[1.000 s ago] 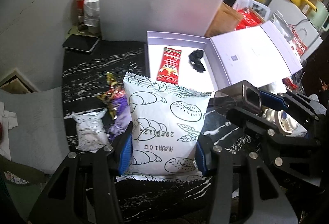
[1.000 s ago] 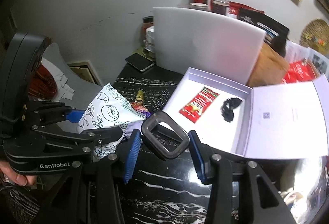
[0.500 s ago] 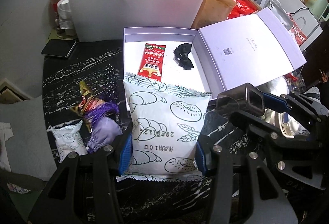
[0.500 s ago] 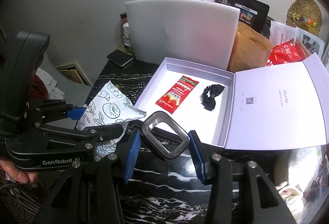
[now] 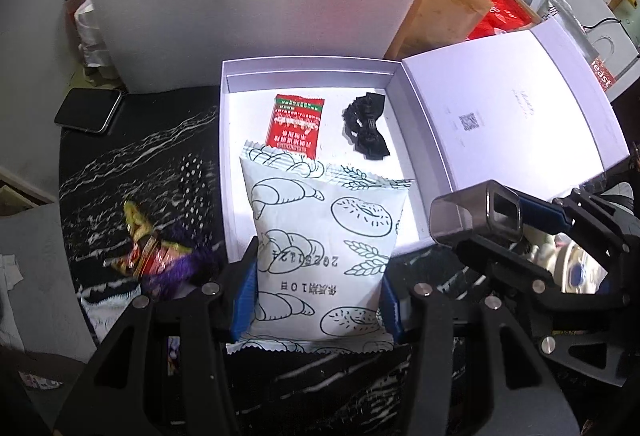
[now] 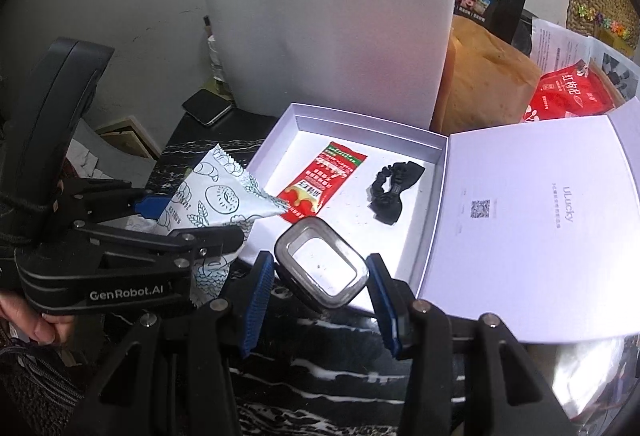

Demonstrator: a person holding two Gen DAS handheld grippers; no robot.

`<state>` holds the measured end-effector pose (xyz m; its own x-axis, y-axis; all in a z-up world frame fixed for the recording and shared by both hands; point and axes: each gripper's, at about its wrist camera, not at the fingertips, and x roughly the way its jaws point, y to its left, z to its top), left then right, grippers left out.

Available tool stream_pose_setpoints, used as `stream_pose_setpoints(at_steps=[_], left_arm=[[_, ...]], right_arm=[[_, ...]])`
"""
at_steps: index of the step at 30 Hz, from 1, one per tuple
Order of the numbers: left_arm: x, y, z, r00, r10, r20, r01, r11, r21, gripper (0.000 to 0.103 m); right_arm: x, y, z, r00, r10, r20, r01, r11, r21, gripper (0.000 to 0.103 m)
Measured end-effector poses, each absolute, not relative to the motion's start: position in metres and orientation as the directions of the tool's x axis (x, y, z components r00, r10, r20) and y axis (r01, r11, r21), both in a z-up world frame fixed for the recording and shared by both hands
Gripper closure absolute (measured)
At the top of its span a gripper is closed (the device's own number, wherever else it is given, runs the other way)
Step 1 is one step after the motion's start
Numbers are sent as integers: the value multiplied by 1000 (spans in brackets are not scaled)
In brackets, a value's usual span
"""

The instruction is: Organize objects

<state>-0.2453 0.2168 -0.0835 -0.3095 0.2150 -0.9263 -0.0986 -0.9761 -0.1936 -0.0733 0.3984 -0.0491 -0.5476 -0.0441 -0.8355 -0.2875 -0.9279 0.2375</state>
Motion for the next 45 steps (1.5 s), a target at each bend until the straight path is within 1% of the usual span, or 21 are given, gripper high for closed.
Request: stream_pose_setpoints(at_steps=[1, 2, 9, 25, 45], left_arm=[[-251, 218, -86, -308, 213, -927, -98, -976, -192, 54], [-258, 219, -89, -304, 212, -929, -99, -977, -191, 54], [-289, 222, -105, -292, 212, -932, -101, -976, -191, 54], [-340, 211, -142, -283, 201, -938, -73, -979, -188, 54], [-390, 210, -172, -315, 179, -932, -100, -983, -155, 54]], right_arm=[[-76, 402, -53, -544, -46, -838, -291, -926, 239, 55], [-78, 405, -55, -554, -10, -832, -335, -913, 234, 55], [-95, 427, -72, -537, -11, -843, -352, -905, 236, 55], [-134, 454, -105, -523, -11, -852, -355, -906, 229, 55], [-187, 480, -138, -518, 12, -855, -353, -914, 201, 55]])
